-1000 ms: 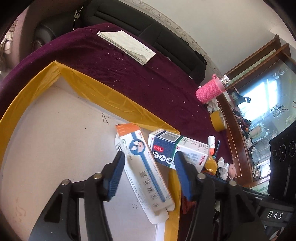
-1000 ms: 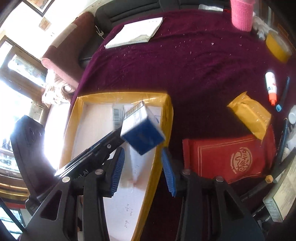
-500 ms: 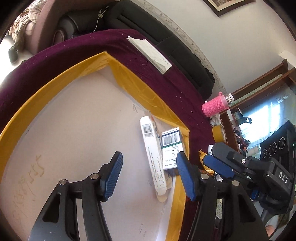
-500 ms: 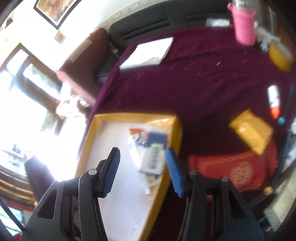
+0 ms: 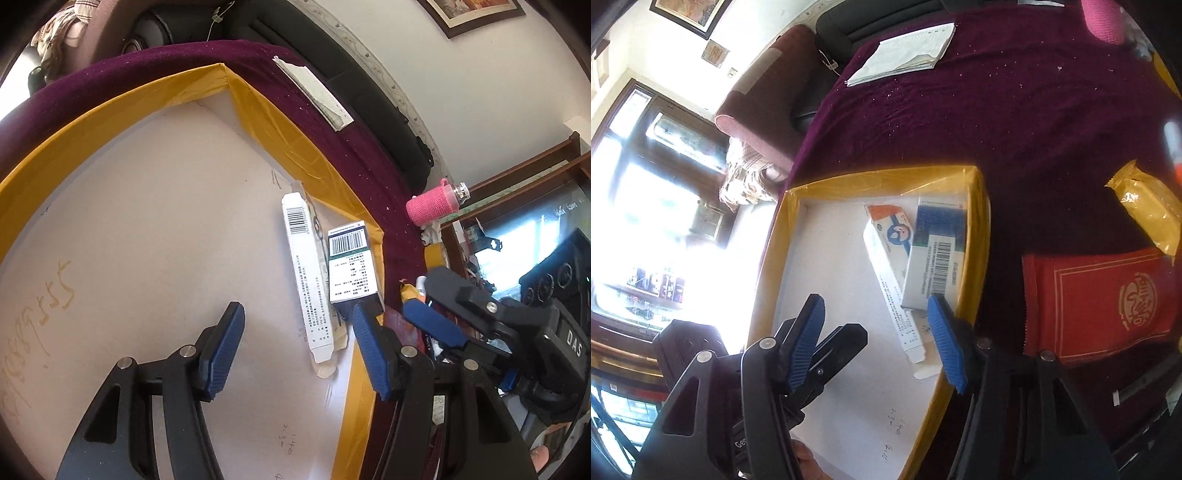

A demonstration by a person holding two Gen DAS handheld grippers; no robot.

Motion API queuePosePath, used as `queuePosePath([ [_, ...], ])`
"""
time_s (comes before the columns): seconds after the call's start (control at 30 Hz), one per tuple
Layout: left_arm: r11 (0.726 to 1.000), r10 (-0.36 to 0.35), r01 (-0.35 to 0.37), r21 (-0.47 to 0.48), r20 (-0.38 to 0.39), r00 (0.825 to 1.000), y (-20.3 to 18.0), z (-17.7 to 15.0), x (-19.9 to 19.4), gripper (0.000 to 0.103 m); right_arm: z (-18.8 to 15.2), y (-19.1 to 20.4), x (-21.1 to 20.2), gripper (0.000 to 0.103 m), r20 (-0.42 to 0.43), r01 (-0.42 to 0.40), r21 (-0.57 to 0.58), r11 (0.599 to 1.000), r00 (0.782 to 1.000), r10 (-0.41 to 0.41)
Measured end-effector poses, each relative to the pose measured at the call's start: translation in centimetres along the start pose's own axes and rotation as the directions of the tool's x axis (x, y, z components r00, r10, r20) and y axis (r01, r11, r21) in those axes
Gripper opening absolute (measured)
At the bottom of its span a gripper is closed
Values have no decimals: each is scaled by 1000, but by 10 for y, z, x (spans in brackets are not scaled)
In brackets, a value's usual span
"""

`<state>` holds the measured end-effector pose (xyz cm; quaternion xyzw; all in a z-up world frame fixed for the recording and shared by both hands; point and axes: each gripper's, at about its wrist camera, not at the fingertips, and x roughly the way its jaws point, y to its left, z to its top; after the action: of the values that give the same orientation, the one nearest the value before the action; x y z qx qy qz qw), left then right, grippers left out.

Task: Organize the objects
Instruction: 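Move both grippers back to the pile of items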

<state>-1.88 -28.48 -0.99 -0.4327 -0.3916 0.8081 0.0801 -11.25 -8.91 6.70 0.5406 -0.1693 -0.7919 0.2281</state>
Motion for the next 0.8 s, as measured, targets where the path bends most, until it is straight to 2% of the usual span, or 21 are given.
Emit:
queuePosePath([
  [0.07, 1000, -15, 15, 12, 8, 1000, -5, 2, -9, 55, -4, 4, -32, 57, 80, 58, -72, 996, 995, -52],
  [0.13, 998, -26, 23, 61, 37, 999, -19, 1, -23, 55, -13, 4, -82, 57, 238, 191, -143, 971, 959, -153],
  [0.17, 994, -39, 34, 100, 54, 998, -33, -1, -31, 55, -18, 2, -105, 62, 321, 264, -158, 951, 925, -203],
  [0.2, 989, -48, 39, 144, 65, 997, -46, -3, -37, 63, -30, -3, -134, 81, 434, 376, -154, 914, 857, -279],
  [0.27, 970, -49, 28, 240, 80, 996, -78, -11, -45, 72, -46, -22, -168, 101, 555, 485, -109, 868, 754, -352],
  [0.3, 959, -53, 28, 283, 82, 995, -94, -15, -45, 72, -54, -42, -184, 103, 569, 527, -58, 848, 715, -405],
  [0.33, 943, -55, 27, 330, 74, 996, -110, -19, -43, 73, -58, -58, -193, 103, 538, 544, -16, 839, 712, -451],
  [0.37, 925, -46, 22, 380, 56, 997, -126, -23, -36, 77, -62, -79, -200, 103, 500, 531, 25, 847, 727, -471],
  [0.4, 905, -27, 8, 425, 38, 999, -141, -28, -27, 79, -70, -105, -208, 103, 480, 480, 69, 875, 753, -451],
  [0.43, 889, -5, -6, 457, 23, 1000, -152, -32, -19, 79, -75, -123, -212, 103, 473, 446, 103, 889, 764, -438],
  [0.5, 851, 49, -30, 524, -23, 999, -172, -41, 7, 79, -88, -164, -216, 103, 444, 401, 185, 897, 780, -440],
  [0.57, 829, 125, -74, 555, -54, 991, -183, -50, 32, 79, -103, -201, -218, 103, 438, 353, 245, 903, 791, -428],
  [0.63, 828, 147, -74, 556, -87, 985, -191, -53, 51, 79, -112, -226, -214, 103, 437, 318, 285, 904, 797, -418],
  [0.67, 837, 158, -80, 542, -99, 982, -193, -51, 61, 79, -113, -237, -215, 103, 439, 298, 301, 906, 800, -409],
  [0.8, 907, 190, -122, 402, -134, 973, -193, -31, 104, 79, -114, -265, -221, 103, 471, 237, 344, 909, 793, -385],
])
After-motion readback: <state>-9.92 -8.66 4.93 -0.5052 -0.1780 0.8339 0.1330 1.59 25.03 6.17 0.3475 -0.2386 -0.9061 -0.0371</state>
